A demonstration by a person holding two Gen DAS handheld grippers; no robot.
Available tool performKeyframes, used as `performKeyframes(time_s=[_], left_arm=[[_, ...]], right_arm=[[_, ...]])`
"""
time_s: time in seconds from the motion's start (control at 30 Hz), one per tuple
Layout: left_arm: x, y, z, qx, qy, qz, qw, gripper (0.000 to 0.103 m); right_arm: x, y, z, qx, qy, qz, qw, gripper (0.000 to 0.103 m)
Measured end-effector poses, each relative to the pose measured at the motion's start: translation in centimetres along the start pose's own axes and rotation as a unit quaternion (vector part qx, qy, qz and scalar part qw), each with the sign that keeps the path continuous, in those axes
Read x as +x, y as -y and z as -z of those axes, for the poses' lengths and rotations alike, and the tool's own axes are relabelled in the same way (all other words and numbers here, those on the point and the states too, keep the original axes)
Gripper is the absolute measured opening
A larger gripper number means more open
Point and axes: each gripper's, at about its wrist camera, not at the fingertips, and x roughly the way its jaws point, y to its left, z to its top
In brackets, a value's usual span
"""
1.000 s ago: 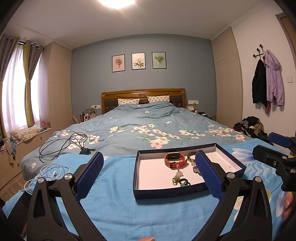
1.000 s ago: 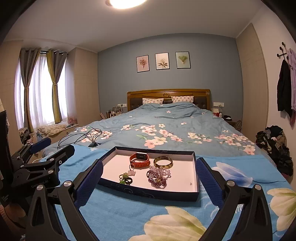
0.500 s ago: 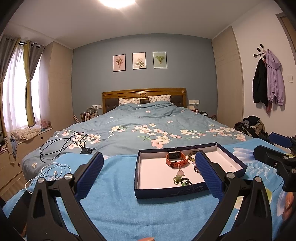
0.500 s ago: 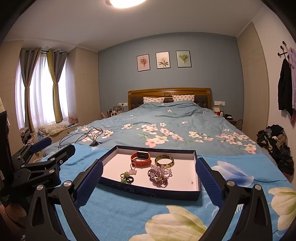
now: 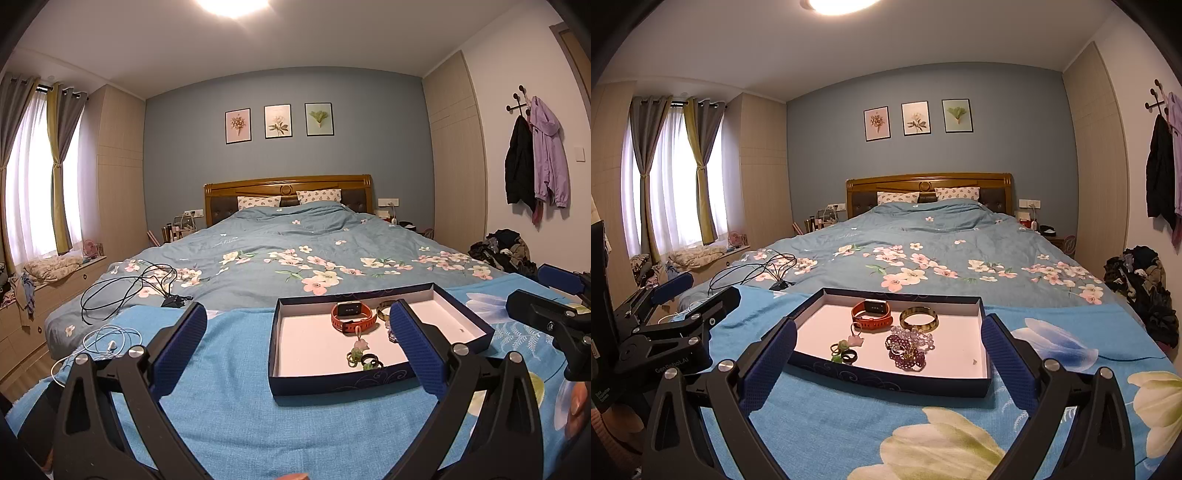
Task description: Organize jewelry
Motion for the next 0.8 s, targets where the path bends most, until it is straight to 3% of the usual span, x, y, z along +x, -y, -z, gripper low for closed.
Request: performKeyframes(time_s=[0.8], left_arm=[[0.19, 0.02, 0.03, 0.001, -0.004, 0.001, 1.0000, 0.098]], right_arm=[[0.15, 0.10, -0.26, 0.002, -0.005, -0.001, 1.000, 0.096]])
